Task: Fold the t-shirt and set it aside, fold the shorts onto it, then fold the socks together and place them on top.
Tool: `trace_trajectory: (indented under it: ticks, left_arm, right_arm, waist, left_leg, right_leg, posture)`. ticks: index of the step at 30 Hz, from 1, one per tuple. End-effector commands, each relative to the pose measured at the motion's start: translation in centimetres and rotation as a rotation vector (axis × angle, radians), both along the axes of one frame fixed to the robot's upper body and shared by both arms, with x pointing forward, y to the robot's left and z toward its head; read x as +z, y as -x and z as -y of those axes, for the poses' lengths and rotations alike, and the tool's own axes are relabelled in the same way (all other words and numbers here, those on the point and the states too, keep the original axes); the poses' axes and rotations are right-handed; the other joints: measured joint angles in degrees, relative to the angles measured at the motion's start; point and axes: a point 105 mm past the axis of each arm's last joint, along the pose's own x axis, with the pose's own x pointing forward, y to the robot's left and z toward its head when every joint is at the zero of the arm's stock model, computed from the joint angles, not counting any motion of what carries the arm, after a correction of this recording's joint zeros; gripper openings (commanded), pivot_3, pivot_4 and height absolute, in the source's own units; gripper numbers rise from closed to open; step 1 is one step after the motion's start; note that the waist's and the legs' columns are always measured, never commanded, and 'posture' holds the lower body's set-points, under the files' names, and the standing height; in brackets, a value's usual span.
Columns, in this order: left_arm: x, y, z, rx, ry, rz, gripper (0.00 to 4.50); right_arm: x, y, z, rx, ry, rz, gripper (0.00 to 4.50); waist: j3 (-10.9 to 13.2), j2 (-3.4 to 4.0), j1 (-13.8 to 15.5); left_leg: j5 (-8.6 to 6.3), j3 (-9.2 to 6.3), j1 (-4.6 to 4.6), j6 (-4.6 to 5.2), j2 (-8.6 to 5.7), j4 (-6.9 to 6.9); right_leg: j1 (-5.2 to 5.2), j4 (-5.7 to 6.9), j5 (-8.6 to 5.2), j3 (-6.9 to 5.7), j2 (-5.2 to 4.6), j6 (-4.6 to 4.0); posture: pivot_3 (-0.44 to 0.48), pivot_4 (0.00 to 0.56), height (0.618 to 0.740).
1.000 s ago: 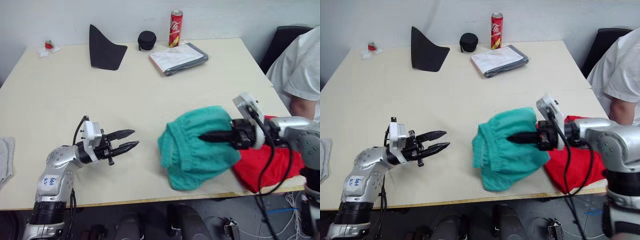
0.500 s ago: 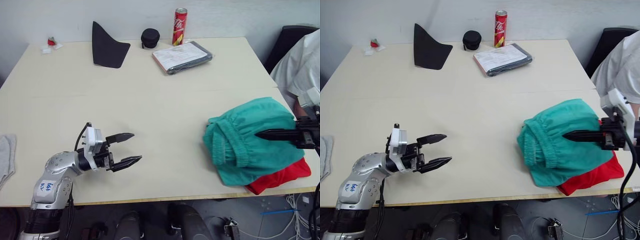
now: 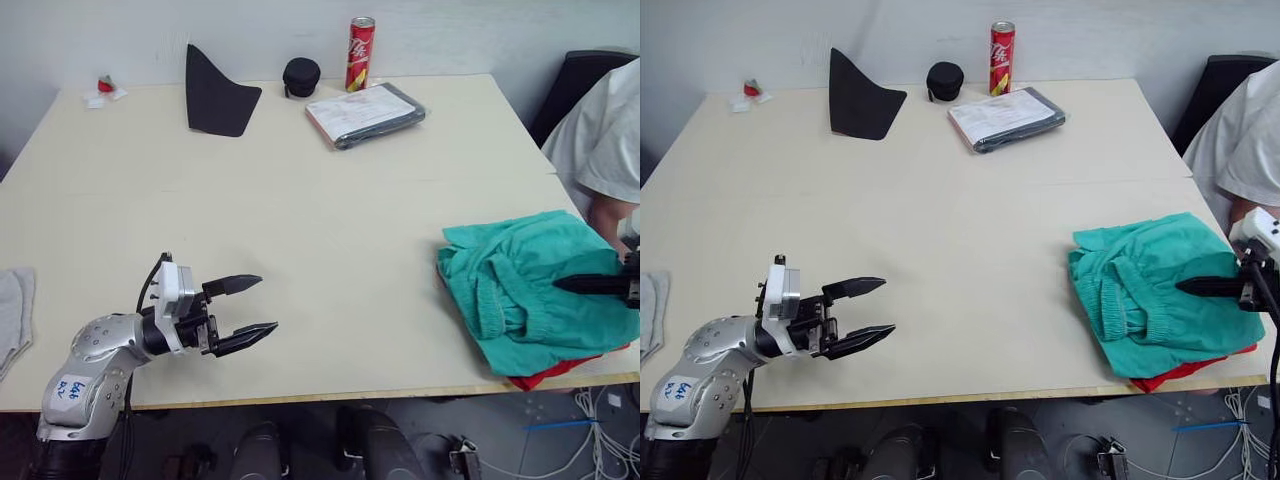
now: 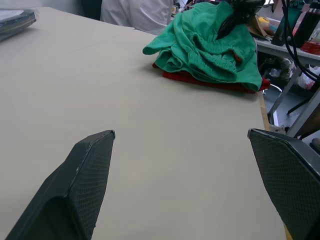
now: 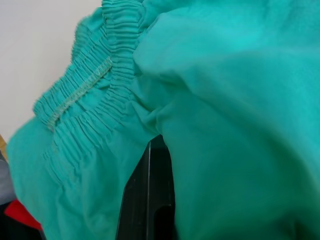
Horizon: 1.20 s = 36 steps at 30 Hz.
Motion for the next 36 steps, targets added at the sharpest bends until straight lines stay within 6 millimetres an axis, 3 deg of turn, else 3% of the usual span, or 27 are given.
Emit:
trace_trajectory:
  ticks: [1,5,10,11,13,17,20,23,27,30,31,34,36]
  left_arm:
    - [1.0,0.5,0.1,-0.007,0.004,0.036,4.47]
    - [1.0,0.4,0.1,-0.008,0.003,0.037,4.47]
    - [1.1,0.2,-0.1,-0.005,-0.004,0.044,4.47]
    - [1.1,0.2,-0.2,-0.004,-0.005,0.044,4.5]
    - [1.0,0.1,-0.3,-0.004,-0.009,0.045,4.5]
    - [0.9,-0.1,-0.4,-0.004,-0.018,0.05,4.5]
    - [0.8,-0.4,-0.8,0.004,-0.026,0.054,4.5]
    - [0.8,-0.8,-1.5,0.015,-0.04,0.061,4.5]
    - [1.1,-1.7,-2.5,0.042,-0.049,0.072,4.5]
    - [1.0,-1.9,-3.1,0.052,-0.058,0.066,4.5]
    - [1.0,-1.9,-3.4,0.062,-0.063,0.063,4.5]
    - [0.8,-2.0,-4.6,0.105,-0.078,0.056,4.5]
    - [0.7,-2.0,-5.1,0.127,-0.084,0.057,4.5]
  right_arm:
    - [-1.3,-0.5,1.5,-0.039,0.061,0.057,0.0]
    - [-2.9,-1.1,2.7,-0.089,0.117,0.098,0.0]
    - [-2.8,-1.7,2.5,-0.101,0.075,0.118,0.0]
    - [-2.6,-1.8,2.2,-0.085,0.071,0.127,0.52]
    - [-2.2,-1.5,1.8,-0.046,0.058,0.115,1.0]
    - [-0.4,-1.6,2.1,-0.076,0.071,0.203,2.42]
    - [3.0,-1.7,2.8,-0.17,0.064,0.375,3.5]
    - [4.2,-1.3,2.5,-0.24,0.085,0.389,4.47]
    - [6.3,-0.9,-0.6,-0.23,0.038,0.502,4.49]
    - [5.7,-0.3,-2.9,-0.173,0.017,0.511,4.49]
    - [5.3,-0.2,-3.7,-0.15,0.006,0.511,4.49]
    - [4.9,-0.7,-6.3,-0.099,-0.009,0.553,4.49]
    - [4.7,-0.8,-7.9,-0.052,-0.004,0.587,4.49]
  waist:
    - [0.0,0.0,-0.01]
    - [0.01,0.04,0.02]
    - [0.02,0.05,-0.1]
    - [0.02,0.05,-0.12]
    - [0.01,0.06,-0.09]
    - [0.01,0.07,-0.03]
    - [0.01,0.08,-0.01]
    - [-0.04,0.17,0.04]
    - [-0.04,0.18,-0.05]
    - [-0.01,0.18,-0.17]
    - [0.06,0.2,-0.48]
    - [0.2,0.65,-0.81]
    - [0.29,0.67,0.38]
  left_leg:
    - [0.0,0.0,0.01,0.0,0.0,0.02]
    - [0.0,0.01,-0.01,0.0,-0.02,0.1]
    - [0.01,0.03,0.0,-0.01,0.01,0.18]
    - [0.01,0.04,0.0,0.0,0.02,0.2]
    - [0.01,0.05,0.01,0.0,0.03,0.23]
    - [0.01,0.03,0.0,0.0,0.04,0.24]
    - [0.01,0.04,-0.01,0.0,0.03,0.29]
    - [0.0,0.03,0.0,0.0,0.02,0.3]
    - [-0.01,-0.04,-0.02,-0.01,0.04,0.29]
    - [-0.01,-0.14,-0.05,-0.02,0.03,0.19]
    - [0.07,-0.63,-0.15,0.06,-0.15,-0.05]
    - [0.78,-3.43,-0.08,0.14,-1.08,-0.63]
    - [0.78,-3.25,-0.19,0.24,-0.97,-0.25]
  right_leg:
    - [0.02,0.0,0.0,0.0,0.0,0.0]
    - [0.01,0.03,0.01,0.02,-0.01,0.0]
    - [0.01,0.1,0.01,0.05,0.01,0.0]
    - [0.01,0.11,0.01,0.06,0.02,0.0]
    - [0.01,0.14,0.01,0.07,0.02,0.0]
    - [0.01,0.16,0.02,0.06,0.02,0.0]
    - [0.01,0.18,0.02,0.08,0.01,0.0]
    - [0.01,0.2,0.02,0.08,0.01,0.0]
    - [0.02,0.2,0.02,0.05,0.02,0.0]
    - [0.09,0.19,0.02,-0.02,0.0,0.01]
    - [0.47,0.05,0.01,-0.44,-0.19,0.03]
    - [2.29,-0.88,-0.12,-3.34,-1.38,0.26]
    - [1.81,-0.63,-0.08,-3.01,-1.27,0.24]
  posture:
    - [0.0,0.15,0.74]
    - [0.0,0.15,0.74]
    - [0.0,0.15,0.74]
    - [0.0,0.15,0.74]
    - [0.0,0.15,0.74]
    - [0.0,0.15,0.74]
    - [0.0,0.15,0.74]
    - [0.0,0.15,0.74]
    - [0.0,0.15,0.74]
    - [0.0,0.15,0.74]
    - [0.0,0.15,0.74]
    - [0.0,0.15,0.74]
    - [0.0,0.15,0.74]
